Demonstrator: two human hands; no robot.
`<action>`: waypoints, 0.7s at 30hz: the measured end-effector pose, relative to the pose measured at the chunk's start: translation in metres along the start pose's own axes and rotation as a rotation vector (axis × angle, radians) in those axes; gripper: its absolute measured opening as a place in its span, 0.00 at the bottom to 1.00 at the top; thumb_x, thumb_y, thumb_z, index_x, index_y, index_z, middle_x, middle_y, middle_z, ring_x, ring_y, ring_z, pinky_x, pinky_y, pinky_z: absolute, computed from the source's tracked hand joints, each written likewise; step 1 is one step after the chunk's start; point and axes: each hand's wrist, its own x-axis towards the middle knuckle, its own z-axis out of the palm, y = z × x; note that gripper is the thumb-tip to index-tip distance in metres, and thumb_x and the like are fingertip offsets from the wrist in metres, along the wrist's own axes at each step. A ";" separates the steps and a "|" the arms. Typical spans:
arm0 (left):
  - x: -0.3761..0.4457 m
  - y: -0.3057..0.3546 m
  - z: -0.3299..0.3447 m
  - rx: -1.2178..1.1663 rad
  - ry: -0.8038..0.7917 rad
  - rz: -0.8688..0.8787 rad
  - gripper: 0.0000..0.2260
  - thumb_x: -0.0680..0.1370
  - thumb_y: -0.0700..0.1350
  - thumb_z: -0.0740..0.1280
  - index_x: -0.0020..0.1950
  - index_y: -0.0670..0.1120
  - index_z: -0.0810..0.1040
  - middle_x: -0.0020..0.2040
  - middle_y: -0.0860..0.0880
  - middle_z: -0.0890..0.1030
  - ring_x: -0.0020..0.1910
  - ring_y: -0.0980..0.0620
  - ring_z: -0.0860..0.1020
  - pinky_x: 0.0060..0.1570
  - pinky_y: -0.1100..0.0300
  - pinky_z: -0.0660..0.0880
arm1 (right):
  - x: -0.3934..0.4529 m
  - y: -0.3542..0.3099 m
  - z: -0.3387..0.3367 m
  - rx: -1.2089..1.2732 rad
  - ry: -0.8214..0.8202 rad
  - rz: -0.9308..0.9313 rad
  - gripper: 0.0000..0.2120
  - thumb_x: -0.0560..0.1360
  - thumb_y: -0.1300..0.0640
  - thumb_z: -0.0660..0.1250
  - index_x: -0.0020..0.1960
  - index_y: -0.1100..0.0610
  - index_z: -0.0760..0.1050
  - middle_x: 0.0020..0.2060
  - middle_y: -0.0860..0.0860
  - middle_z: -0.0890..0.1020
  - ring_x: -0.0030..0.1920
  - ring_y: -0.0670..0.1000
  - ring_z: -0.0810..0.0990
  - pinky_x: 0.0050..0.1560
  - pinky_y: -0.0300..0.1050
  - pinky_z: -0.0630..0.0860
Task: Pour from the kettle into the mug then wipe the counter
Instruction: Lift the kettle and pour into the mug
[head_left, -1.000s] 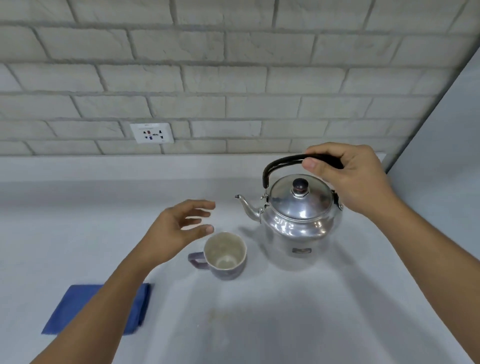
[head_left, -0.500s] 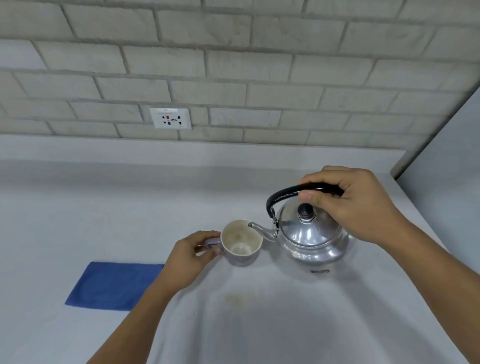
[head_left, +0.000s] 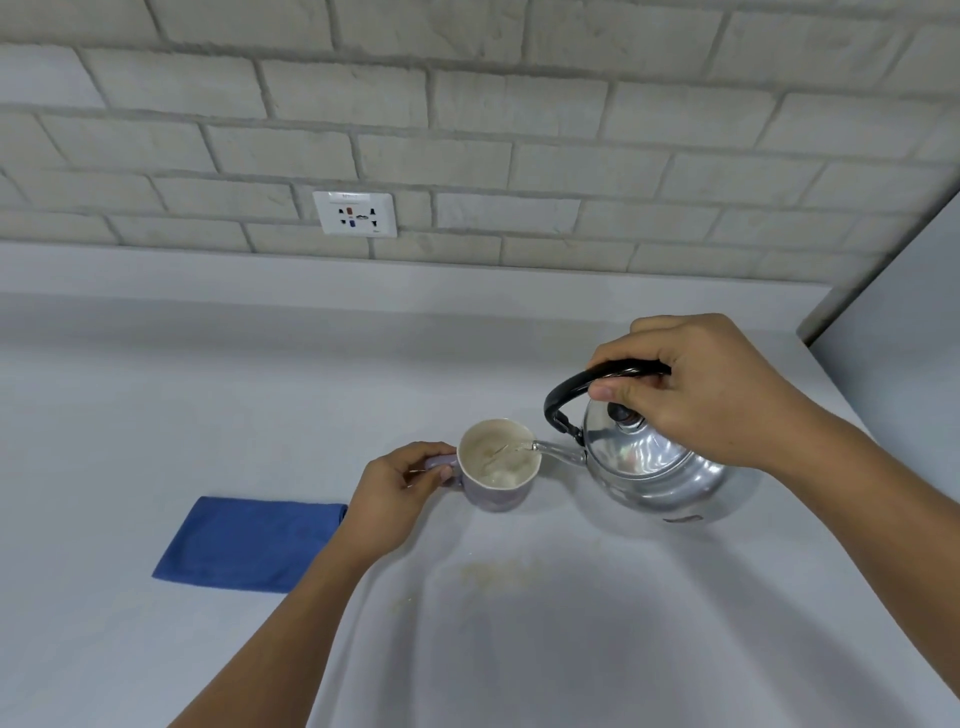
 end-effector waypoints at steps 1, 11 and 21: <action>0.000 0.000 0.000 0.001 -0.001 0.002 0.09 0.81 0.37 0.70 0.59 0.46 0.85 0.52 0.52 0.88 0.52 0.53 0.86 0.53 0.66 0.79 | 0.001 -0.001 0.000 -0.011 -0.005 0.000 0.04 0.73 0.55 0.76 0.47 0.48 0.86 0.36 0.45 0.81 0.38 0.45 0.80 0.38 0.29 0.70; -0.003 -0.001 -0.002 -0.006 -0.012 0.001 0.10 0.81 0.37 0.69 0.60 0.45 0.85 0.53 0.50 0.88 0.52 0.54 0.86 0.53 0.67 0.79 | 0.005 -0.006 0.000 -0.106 -0.056 -0.028 0.03 0.74 0.52 0.75 0.47 0.45 0.86 0.34 0.43 0.79 0.39 0.45 0.78 0.38 0.33 0.70; -0.001 -0.001 -0.003 0.016 -0.010 -0.003 0.10 0.81 0.38 0.70 0.60 0.47 0.85 0.51 0.54 0.88 0.51 0.56 0.86 0.51 0.69 0.78 | 0.012 -0.009 -0.005 -0.150 -0.067 -0.043 0.02 0.75 0.51 0.74 0.46 0.45 0.85 0.38 0.40 0.80 0.40 0.44 0.78 0.37 0.36 0.71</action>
